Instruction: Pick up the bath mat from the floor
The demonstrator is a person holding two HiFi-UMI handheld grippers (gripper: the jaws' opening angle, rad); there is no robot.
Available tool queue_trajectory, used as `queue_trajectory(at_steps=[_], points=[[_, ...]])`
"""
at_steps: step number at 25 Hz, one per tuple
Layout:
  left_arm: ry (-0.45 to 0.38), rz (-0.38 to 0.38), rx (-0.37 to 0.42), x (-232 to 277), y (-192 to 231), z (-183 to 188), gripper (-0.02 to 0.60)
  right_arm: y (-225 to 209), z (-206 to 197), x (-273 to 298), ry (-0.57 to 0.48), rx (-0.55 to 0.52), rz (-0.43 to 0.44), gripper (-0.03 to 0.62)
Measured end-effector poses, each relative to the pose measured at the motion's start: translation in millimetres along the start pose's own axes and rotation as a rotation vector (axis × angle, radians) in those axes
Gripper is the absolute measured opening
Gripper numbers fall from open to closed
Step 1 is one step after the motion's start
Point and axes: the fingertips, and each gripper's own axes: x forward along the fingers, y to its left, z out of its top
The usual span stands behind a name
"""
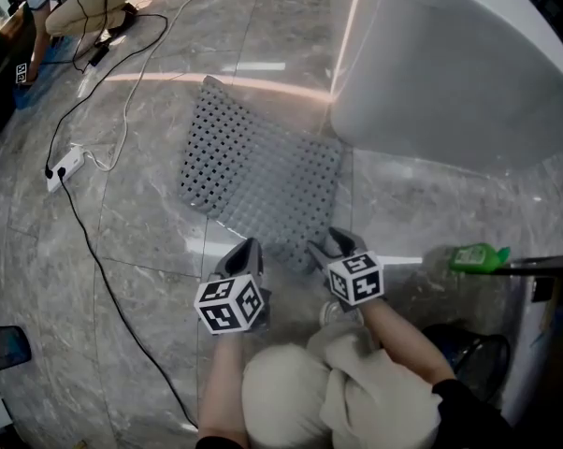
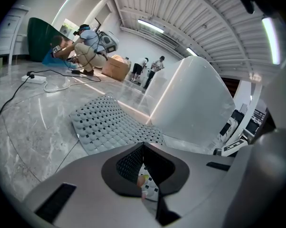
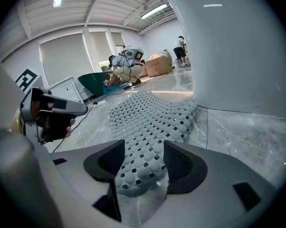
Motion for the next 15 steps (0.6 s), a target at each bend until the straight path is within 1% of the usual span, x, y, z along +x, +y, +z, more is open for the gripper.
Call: queue_trajectory(at_steps=[2,6,11,15], points=[[0.004,0.003,0.009,1,1,0,0.000,-4,-5,9,0.026,0.008,-0.004,0.259],[0.003,0.013,0.017,1,6,0,0.000,-14,-15,26,0.061,0.024,-0.015,0.272],[0.013,0.017,0.010,5,11,-4,0.002,-32,-24,39,0.095,0.028,-0.067,0.276],[0.022,0.018,0.011,10,13,-7,0.000,-40,-28,46,0.104,0.052,-0.066,0.276]])
